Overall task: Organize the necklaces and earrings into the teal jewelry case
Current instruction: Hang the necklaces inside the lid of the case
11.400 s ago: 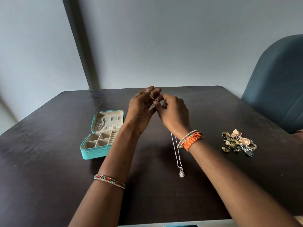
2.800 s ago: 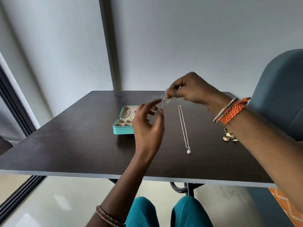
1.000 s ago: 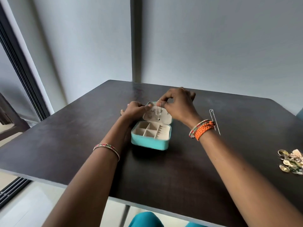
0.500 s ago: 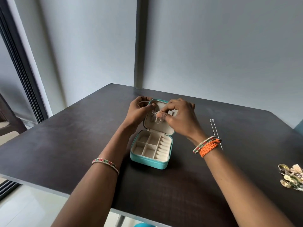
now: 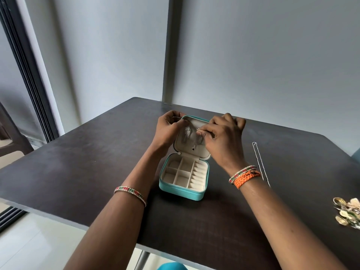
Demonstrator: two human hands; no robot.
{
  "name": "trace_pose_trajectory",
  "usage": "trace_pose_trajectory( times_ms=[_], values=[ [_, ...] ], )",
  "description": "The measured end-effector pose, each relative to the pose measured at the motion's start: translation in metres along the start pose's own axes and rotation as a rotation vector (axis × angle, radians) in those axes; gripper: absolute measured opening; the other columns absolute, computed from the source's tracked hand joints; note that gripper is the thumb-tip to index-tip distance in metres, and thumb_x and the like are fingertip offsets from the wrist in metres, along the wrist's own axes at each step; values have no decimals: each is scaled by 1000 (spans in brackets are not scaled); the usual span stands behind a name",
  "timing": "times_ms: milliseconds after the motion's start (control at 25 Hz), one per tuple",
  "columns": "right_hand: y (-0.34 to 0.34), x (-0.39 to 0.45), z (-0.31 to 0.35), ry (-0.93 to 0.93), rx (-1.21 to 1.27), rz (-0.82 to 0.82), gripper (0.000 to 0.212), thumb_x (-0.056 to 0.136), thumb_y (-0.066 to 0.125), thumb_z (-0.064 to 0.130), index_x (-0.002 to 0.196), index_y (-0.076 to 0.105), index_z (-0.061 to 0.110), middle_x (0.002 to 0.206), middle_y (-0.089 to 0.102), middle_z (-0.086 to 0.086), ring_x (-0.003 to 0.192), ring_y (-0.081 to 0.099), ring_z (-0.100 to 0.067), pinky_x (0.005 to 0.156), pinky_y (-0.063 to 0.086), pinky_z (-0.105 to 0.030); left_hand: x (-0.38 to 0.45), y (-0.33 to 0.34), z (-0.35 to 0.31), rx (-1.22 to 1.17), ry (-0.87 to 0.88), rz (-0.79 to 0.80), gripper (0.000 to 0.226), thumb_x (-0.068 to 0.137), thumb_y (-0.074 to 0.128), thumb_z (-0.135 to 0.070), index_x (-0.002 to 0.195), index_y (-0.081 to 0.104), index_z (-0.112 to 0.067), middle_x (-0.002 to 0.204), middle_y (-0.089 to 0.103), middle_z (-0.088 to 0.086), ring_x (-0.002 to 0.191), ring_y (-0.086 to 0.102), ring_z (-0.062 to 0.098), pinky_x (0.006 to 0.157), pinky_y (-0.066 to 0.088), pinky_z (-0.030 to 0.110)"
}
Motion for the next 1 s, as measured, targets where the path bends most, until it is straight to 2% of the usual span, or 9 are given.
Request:
trace_pose_trajectory(
  times_ms=[320, 400, 560, 760, 880, 1000],
  values=[
    [-7, -2, -2, 41, -58, -70, 1, 76, 75, 23, 76, 74, 24, 69, 58, 6, 74, 51, -21, 70, 14, -30, -4, 6, -8, 34, 36, 14, 19, 81, 61, 4, 76, 60, -14, 72, 62, 4, 54, 55, 3, 50, 43, 14],
    [-7, -2, -4, 49, -75, -80, 3, 76, 76, 23, 78, 75, 24, 69, 58, 5, 74, 51, -22, 70, 15, -31, -4, 6, -8, 28, 48, 12, 18, 78, 63, 3, 74, 60, -14, 72, 62, 5, 60, 55, 8, 56, 45, 18],
    [-7, -2, 0, 18, -86, -99, 5, 76, 75, 21, 80, 75, 24, 69, 59, 5, 73, 52, -22, 71, 18, -32, -4, 6, -8, 41, 37, -1, 11, 62, 63, -14, 72, 58, -14, 73, 62, 6, 69, 56, 17, 65, 48, 30],
    [-6, -2, -2, 44, -127, -106, 2, 78, 74, 25, 80, 74, 26, 72, 59, 6, 77, 52, -22, 72, 20, -33, -5, 7, -8, 63, 43, -1, 12, 61, 63, -16, 72, 58, -13, 74, 64, 8, 70, 59, 20, 68, 50, 35],
    [-10, -3, -2, 66, -164, -133, 4, 76, 75, 27, 79, 73, 27, 76, 57, 5, 83, 47, -20, 73, 19, -32, -5, 6, -8, 51, 39, -9, 11, 60, 63, -15, 71, 58, -14, 75, 64, 9, 70, 59, 20, 66, 50, 34],
    [-15, -4, -3, 86, -160, -169, 13, 72, 77, 27, 82, 68, 26, 84, 54, 2, 87, 40, -18, 73, 17, -31, -6, 8, -10, 39, 42, 5, 10, 67, 64, -8, 72, 58, -13, 76, 64, 10, 67, 58, 17, 56, 46, 24]
  ],
)
Point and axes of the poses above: each hand's wrist, its own x-axis towards the middle knuckle, its own y-axis out of the palm, z = x × y, the point moved 10 cm from there along x, towards the middle knuckle
